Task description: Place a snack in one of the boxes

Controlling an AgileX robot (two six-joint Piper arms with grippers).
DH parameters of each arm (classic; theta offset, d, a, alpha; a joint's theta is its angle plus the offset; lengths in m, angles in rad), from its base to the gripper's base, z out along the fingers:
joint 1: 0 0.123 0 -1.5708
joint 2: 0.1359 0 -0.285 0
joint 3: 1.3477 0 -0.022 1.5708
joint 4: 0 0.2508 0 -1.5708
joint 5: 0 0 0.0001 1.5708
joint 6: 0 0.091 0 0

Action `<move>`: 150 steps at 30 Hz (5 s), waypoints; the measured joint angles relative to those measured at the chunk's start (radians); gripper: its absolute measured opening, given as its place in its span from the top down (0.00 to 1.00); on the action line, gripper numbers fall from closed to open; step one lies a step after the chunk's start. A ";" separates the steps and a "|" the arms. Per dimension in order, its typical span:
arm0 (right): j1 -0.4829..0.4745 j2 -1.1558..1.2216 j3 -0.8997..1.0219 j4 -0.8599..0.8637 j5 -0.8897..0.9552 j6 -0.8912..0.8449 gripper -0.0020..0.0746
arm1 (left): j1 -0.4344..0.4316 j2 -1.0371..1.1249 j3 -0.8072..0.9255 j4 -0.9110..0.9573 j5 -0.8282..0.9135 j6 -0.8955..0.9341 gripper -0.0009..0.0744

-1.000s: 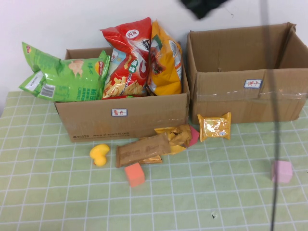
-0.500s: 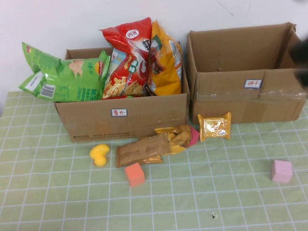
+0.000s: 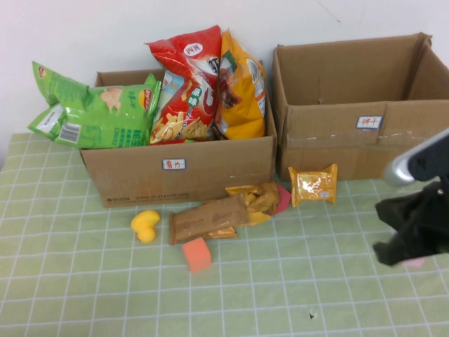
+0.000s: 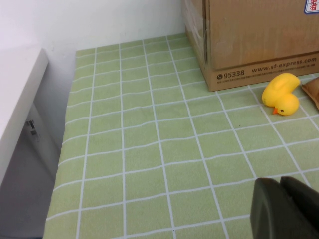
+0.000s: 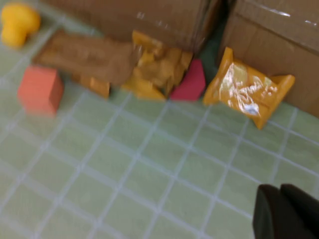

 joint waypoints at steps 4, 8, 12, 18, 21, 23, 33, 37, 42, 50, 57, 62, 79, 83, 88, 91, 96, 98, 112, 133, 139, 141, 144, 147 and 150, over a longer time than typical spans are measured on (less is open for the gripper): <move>-0.039 0.102 0.016 0.000 -0.158 0.084 0.94 | 0.000 0.000 0.000 0.000 0.000 0.000 0.99; -0.073 0.202 0.016 0.008 -0.278 0.100 0.76 | 0.000 0.000 0.000 0.000 0.000 0.000 0.99; -0.099 0.296 0.016 0.120 -0.368 0.102 0.44 | 0.000 0.000 0.000 0.000 0.000 0.000 0.99; -0.128 0.438 0.016 0.237 -0.503 0.098 0.16 | 0.000 0.000 0.000 0.000 0.000 0.000 0.99; -0.129 0.501 0.016 0.267 -0.592 0.092 0.14 | 0.000 0.000 0.000 0.000 0.000 0.000 0.99; -0.129 0.538 0.014 0.285 -0.652 0.089 0.14 | 0.000 0.000 0.000 0.000 0.000 0.004 0.99; -0.129 0.722 -0.111 0.343 -0.736 0.029 0.13 | 0.000 0.000 0.000 0.000 0.000 0.004 0.99; -0.129 0.787 -0.179 0.343 -0.734 0.015 0.13 | 0.000 0.000 0.000 0.000 0.000 0.002 0.99; -0.129 0.858 -0.267 0.345 -0.732 0.009 0.13 | 0.000 0.000 0.000 0.000 0.000 0.002 0.99; -0.129 0.927 -0.344 0.349 -0.710 0.008 0.13 | 0.000 0.000 0.000 0.000 0.000 0.000 0.99; -0.129 0.969 -0.393 0.351 -0.710 0.007 0.13 | 0.000 0.000 0.000 0.000 0.000 0.000 0.99; -0.129 0.978 -0.403 0.351 -0.714 0.009 0.14 | 0.000 0.000 0.000 0.000 0.000 0.000 0.99; -0.126 0.931 -0.415 0.227 -0.548 0.051 0.77 | 0.000 0.000 0.000 0.000 0.000 0.002 0.99; -0.128 0.877 -0.411 0.226 -0.429 0.051 0.92 | 0.000 0.000 0.000 0.000 0.000 0.002 0.99; -0.128 0.769 -0.404 0.199 -0.296 0.051 0.96 | 0.000 0.000 0.000 0.000 0.000 0.002 0.99; -0.128 0.693 -0.404 0.176 -0.237 0.051 0.96 | 0.000 0.000 0.000 0.000 0.000 0.002 0.99; -0.128 0.579 -0.404 0.148 -0.124 0.051 0.96 | 0.000 0.000 0.000 0.000 0.000 0.002 0.99; -0.128 0.545 -0.404 0.140 -0.083 0.049 0.96 | 0.000 0.000 0.000 0.000 0.000 0.002 0.99; -0.150 0.327 -0.405 0.039 -0.354 0.046 0.96 | 0.000 0.000 0.000 0.000 0.000 0.000 0.99; -0.272 0.634 -0.692 0.197 -0.206 0.049 0.31 | 0.000 0.000 0.000 0.000 0.000 0.002 0.99; -0.272 0.430 -0.693 0.207 -0.073 0.044 0.88 | 0.000 0.000 0.000 0.000 0.000 0.002 0.99; -0.272 0.354 -0.693 0.207 -0.043 0.021 0.93 | 0.000 0.000 0.000 0.000 0.000 0.002 0.99; -0.268 0.232 -0.680 0.207 0.017 -0.018 0.96 | 0.000 0.000 0.000 0.000 0.000 0.002 0.99; -0.258 0.095 -0.617 0.209 0.058 -0.064 0.97 | 0.000 0.000 0.000 0.000 0.000 0.002 0.99; -0.238 -0.037 -0.494 0.212 0.076 -0.095 0.97 | 0.000 0.000 0.000 0.000 0.000 0.002 0.99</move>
